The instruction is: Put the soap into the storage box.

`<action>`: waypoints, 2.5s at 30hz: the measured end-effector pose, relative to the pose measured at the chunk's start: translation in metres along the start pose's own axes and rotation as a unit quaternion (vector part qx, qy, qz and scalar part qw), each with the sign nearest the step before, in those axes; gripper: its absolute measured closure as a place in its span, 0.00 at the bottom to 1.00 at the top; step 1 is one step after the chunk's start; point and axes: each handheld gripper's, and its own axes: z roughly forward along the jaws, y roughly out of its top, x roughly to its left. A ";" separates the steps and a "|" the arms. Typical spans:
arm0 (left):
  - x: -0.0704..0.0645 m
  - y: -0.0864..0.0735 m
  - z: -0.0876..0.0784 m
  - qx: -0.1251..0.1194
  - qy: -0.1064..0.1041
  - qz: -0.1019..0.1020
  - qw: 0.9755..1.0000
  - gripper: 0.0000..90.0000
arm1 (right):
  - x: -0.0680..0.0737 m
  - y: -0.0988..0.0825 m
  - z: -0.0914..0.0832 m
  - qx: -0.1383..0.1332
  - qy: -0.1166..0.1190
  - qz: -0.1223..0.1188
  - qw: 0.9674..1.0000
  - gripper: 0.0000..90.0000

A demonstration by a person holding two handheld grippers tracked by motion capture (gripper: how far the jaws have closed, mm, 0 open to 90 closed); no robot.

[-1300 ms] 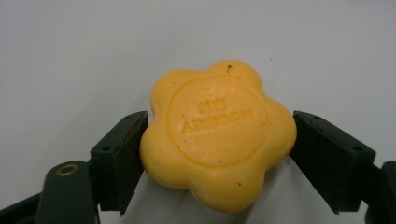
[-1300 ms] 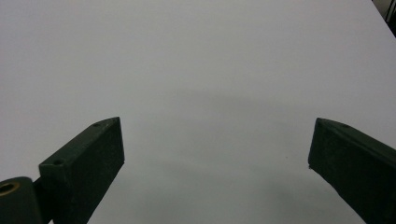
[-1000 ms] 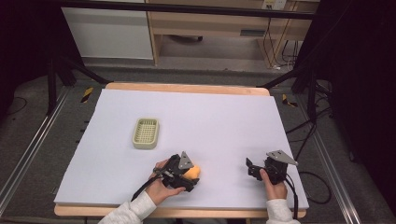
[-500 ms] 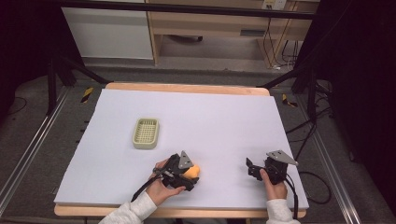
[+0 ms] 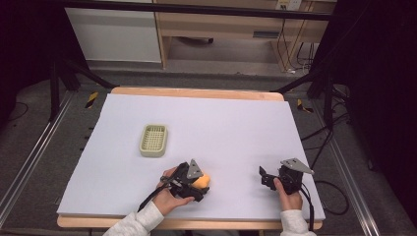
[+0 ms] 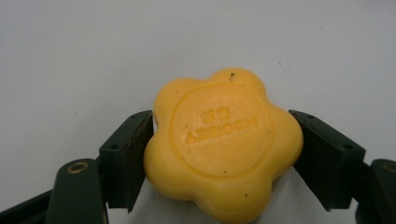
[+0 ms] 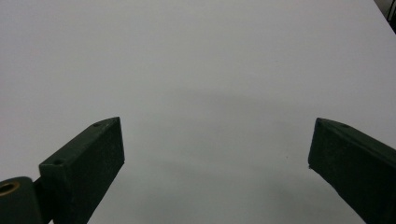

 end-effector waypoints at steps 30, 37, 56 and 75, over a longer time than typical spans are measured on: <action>0.016 0.012 -0.029 -0.030 0.021 -0.046 0.998 0.29 | 0.000 0.000 0.000 0.002 0.003 0.003 1.000 0.05; 0.023 0.017 -0.044 -0.051 0.036 -0.054 0.997 0.29 | 0.000 0.000 0.000 0.002 0.003 0.003 1.000 0.05; 0.071 0.017 -0.088 -0.093 0.108 -0.103 0.984 0.29 | 0.000 0.000 0.000 0.003 0.002 0.004 1.000 0.05; 0.134 0.010 -0.084 -0.093 0.188 -0.153 0.966 0.29 | 0.000 0.000 0.001 0.004 0.002 0.004 1.000 0.05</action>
